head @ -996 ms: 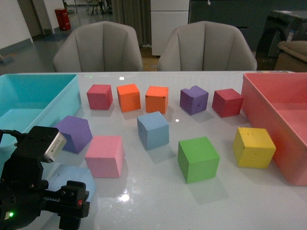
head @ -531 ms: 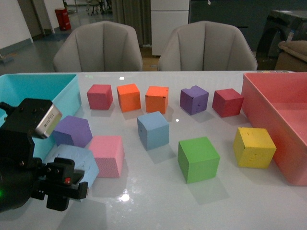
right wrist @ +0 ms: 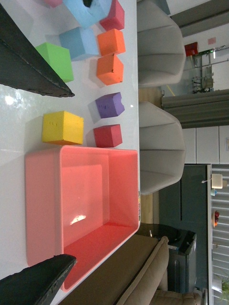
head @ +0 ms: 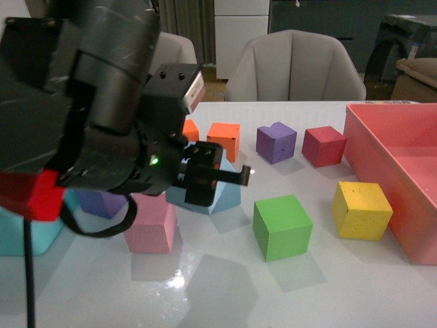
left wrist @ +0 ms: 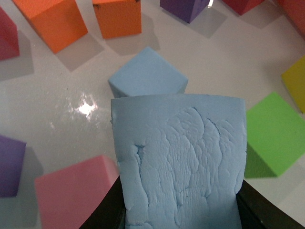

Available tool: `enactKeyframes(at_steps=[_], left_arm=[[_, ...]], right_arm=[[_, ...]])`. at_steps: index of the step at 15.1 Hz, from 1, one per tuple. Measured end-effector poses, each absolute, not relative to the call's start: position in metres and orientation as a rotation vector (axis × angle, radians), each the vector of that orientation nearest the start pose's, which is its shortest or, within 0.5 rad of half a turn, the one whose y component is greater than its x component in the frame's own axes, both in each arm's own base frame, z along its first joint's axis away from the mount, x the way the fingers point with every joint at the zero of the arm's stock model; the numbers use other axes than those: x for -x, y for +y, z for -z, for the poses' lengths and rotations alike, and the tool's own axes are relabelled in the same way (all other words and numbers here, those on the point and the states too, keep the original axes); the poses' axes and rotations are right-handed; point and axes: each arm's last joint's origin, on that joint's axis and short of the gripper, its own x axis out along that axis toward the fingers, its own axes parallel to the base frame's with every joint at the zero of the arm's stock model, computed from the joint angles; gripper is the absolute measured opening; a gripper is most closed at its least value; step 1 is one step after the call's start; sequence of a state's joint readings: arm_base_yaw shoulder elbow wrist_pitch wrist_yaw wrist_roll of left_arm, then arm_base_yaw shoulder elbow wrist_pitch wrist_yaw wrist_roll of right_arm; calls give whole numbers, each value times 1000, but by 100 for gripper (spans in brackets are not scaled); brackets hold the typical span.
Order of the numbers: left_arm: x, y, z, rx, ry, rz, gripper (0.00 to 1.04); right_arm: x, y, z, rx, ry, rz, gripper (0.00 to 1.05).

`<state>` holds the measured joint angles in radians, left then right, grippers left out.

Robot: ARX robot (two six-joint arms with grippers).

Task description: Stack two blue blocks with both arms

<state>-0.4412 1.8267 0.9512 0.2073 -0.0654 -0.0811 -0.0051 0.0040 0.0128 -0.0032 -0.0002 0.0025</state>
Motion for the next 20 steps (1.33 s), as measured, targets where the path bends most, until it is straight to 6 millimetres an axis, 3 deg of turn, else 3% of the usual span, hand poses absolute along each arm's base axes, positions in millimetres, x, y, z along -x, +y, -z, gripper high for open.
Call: enactKeyframes(at_steps=[4,13,16,18,20], left_arm=[[-374,-188,-150,-72,688,296,41],[-398,-200,-142,-56,720,258,41],[-417,-193,-138,-15,720,200,40],[-419,-194,-137,23,706,211,99],[-418,-194,-136,26,699,210,98]], right_arm=[[-97,0,-167,-2,-5,5,98],[-97,0,-167,-2,-6,5,98],[-97,0,-167,-2,-5,5,98],[-97,0,-167,-2,-5,5,98],[-97,0,-167,-2,-6,5,98]])
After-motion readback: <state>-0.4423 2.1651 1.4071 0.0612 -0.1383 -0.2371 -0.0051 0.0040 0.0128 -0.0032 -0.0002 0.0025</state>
